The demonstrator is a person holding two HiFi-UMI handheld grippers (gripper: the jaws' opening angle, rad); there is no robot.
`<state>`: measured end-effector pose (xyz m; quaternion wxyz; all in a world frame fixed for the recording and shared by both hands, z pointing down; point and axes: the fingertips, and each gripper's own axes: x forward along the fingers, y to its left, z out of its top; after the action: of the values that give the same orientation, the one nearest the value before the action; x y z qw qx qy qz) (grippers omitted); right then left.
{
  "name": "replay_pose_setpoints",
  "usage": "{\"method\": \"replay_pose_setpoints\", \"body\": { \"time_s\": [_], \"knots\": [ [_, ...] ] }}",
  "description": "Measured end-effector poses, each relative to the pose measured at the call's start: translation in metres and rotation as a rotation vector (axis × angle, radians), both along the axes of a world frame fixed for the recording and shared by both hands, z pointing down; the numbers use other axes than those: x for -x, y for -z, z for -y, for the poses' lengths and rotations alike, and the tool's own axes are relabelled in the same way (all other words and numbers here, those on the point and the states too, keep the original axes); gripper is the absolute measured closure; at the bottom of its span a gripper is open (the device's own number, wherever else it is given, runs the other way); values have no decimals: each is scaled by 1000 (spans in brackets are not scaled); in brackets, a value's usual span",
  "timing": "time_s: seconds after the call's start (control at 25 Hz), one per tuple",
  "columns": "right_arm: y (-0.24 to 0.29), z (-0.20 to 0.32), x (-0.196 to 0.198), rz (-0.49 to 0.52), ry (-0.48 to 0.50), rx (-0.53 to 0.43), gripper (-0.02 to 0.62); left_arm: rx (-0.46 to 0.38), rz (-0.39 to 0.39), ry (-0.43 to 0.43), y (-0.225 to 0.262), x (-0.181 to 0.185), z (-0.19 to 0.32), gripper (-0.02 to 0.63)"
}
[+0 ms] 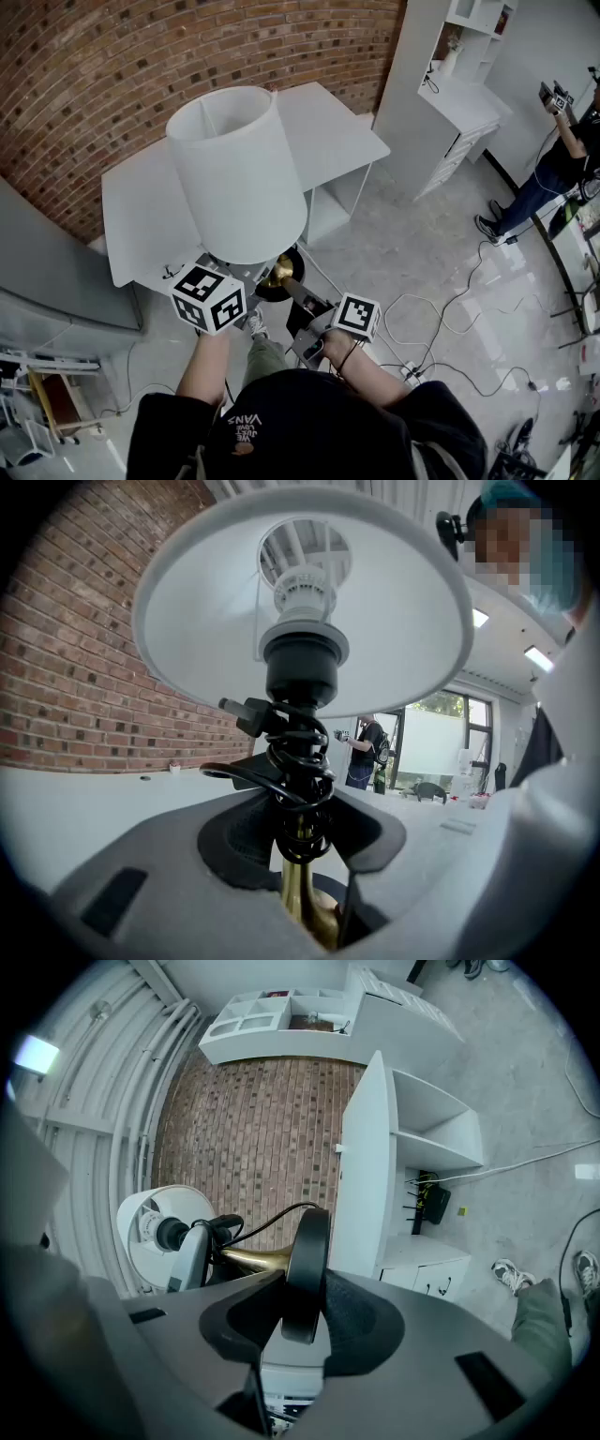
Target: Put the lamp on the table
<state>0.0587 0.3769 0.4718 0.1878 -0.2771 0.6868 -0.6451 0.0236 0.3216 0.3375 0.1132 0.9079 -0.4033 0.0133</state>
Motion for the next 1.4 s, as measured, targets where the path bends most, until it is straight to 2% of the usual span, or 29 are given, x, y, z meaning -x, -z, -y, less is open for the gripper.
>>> {"method": "replay_pose_setpoints", "body": {
  "time_s": [0.32,0.56,1.0,1.4],
  "knots": [
    [-1,10,-1,13,-11,-8,473,-3,1,-2,-2,-1,8,459],
    [-3,38,12,12,-26,3,476,-9,-3,-13,-3,11,38,459],
    [0,137,52,7,-89,4,476,-12,-6,-76,-1,48,139,459],
    [2,235,110,15,-151,-1,476,-22,7,-131,3,102,237,459]
  ]
}}
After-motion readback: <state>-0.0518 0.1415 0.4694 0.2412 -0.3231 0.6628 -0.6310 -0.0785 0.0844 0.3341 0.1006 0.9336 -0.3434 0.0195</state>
